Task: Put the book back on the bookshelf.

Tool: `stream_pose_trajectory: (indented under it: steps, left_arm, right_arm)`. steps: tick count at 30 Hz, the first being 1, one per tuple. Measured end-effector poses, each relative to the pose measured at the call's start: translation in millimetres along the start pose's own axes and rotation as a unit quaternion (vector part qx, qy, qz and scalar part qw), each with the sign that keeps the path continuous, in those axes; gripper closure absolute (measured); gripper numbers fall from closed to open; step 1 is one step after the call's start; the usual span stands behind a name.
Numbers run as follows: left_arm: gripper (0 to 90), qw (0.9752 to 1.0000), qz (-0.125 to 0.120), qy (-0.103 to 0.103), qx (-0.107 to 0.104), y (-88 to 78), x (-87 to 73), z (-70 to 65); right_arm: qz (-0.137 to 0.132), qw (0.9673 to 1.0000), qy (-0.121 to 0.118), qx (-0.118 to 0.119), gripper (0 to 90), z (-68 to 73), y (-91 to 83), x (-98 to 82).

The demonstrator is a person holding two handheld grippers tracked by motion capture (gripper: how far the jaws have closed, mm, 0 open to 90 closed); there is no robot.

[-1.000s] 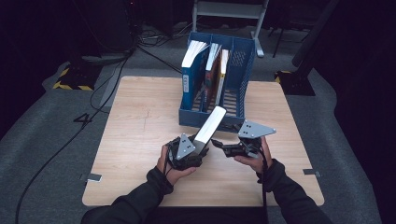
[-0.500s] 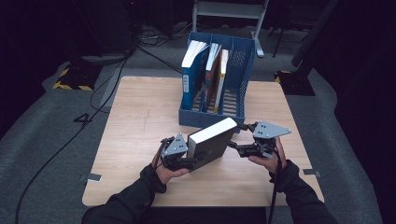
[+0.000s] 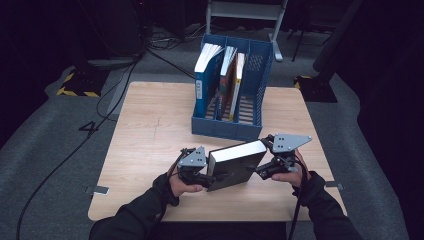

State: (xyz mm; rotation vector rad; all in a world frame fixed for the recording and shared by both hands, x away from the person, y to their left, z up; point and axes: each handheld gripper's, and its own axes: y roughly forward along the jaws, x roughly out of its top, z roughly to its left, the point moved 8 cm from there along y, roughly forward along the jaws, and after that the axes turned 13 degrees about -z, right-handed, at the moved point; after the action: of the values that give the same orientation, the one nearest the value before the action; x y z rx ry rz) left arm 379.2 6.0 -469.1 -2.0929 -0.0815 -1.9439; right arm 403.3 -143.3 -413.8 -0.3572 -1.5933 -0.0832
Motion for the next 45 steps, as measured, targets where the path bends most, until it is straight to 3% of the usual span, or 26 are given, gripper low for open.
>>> stream_pose_trajectory:
  steps: [3,9,12,18,24,25,28,36,45]
  left_arm:
    - [49.0,0.9999,0.007,0.010,0.008,-3.0,0.2,4.9]
    - [36.4,0.9994,0.017,0.021,0.019,-6.8,0.2,10.4]
    - [31.1,0.9984,0.027,0.039,0.032,-14.6,0.8,16.3]
    - [24.0,0.9966,0.043,0.056,0.042,-19.2,-1.9,21.5]
    - [22.6,0.9946,0.057,0.072,0.048,-19.5,-4.7,23.0]
    - [22.4,0.9932,0.063,0.083,0.050,-19.9,-5.0,23.2]
    - [22.1,0.9915,0.074,0.091,0.056,-21.8,-7.6,25.2]
    - [21.5,0.9916,0.079,0.083,0.062,-23.4,-13.3,28.3]
    - [18.5,0.9914,0.075,0.082,0.070,-25.7,-14.1,35.4]
  right_arm:
    - [-0.009,0.9998,0.018,0.009,29.3,-2.1,-3.1,1.7]
    - [-0.001,0.9997,0.010,0.023,36.7,2.2,-6.1,3.2]
    - [0.006,0.9993,0.005,0.036,41.3,6.4,-7.3,3.9]
    - [0.033,0.9978,-0.010,0.057,41.0,14.4,-2.5,8.7]
    - [0.052,0.9972,-0.012,0.052,40.0,16.8,7.1,11.0]
    - [0.059,0.9968,-0.011,0.054,40.0,17.4,11.0,11.9]
    - [0.064,0.9963,-0.004,0.058,41.4,16.9,15.6,13.3]
    - [0.087,0.9939,0.005,0.068,48.4,14.9,22.1,15.9]
    - [0.115,0.9922,0.010,0.047,49.2,14.4,26.2,16.8]
